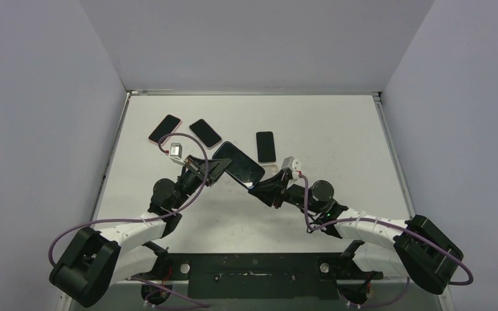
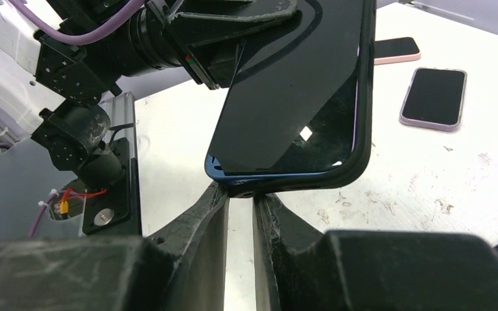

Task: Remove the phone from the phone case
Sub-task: Pick up the phone at the center of the board.

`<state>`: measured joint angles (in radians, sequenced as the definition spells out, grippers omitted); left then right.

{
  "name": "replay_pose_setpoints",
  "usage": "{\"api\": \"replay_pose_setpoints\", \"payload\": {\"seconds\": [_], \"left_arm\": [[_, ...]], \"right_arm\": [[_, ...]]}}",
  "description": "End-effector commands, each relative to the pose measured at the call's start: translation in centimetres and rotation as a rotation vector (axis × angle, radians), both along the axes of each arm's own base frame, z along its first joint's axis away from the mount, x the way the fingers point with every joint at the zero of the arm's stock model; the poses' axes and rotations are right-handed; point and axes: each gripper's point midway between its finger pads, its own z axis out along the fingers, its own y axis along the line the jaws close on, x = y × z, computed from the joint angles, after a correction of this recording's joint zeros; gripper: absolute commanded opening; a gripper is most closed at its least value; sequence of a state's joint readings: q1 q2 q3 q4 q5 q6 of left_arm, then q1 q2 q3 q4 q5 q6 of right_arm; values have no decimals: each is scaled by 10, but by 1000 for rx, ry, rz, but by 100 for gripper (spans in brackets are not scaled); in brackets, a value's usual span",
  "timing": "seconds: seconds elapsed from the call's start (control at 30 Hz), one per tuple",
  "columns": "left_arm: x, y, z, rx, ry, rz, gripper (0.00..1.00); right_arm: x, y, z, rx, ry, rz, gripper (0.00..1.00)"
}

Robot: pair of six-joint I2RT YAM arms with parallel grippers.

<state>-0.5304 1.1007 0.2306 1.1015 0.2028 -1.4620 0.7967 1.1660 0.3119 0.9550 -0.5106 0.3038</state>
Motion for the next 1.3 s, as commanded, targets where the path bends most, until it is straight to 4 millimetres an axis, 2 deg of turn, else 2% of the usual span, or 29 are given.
{"api": "replay_pose_setpoints", "payload": {"seconds": [0.0, 0.23, 0.37, 0.43, 0.53, 0.63, 0.73, 0.83, 1.0, 1.27], "left_arm": [[-30, -11, 49, -73, -160, -177, 0], [-17, -5, 38, 30, -177, -154, 0], [-6, 9, 35, 101, -186, -132, 0], [-2, 13, 35, 139, -195, -131, 0], [0, 13, 40, 204, -231, -159, 0], [-4, 9, 39, 261, -262, -215, 0], [-9, 5, 38, 305, -291, -269, 0], [-14, 3, 41, 330, -326, -314, 0], [-23, -1, 49, 359, -403, -389, 0], [-33, -4, 54, 397, -472, -457, 0]], "right_arm": [[33, -21, 10, 40, -22, -133, 4], [11, -18, 10, 22, 11, -15, 40], [3, -25, 9, 1, 25, -4, 59], [1, -30, 11, -1, 23, -12, 75], [1, -38, 20, 15, 14, -48, 89], [-8, -40, 29, 2, -85, -13, 92], [-9, -41, 34, -44, -80, -4, 97], [-12, -40, 33, -129, -84, 33, 97], [-27, -34, 29, -171, -88, 173, 92], [-29, -19, 33, -191, -78, 308, 82]]}}
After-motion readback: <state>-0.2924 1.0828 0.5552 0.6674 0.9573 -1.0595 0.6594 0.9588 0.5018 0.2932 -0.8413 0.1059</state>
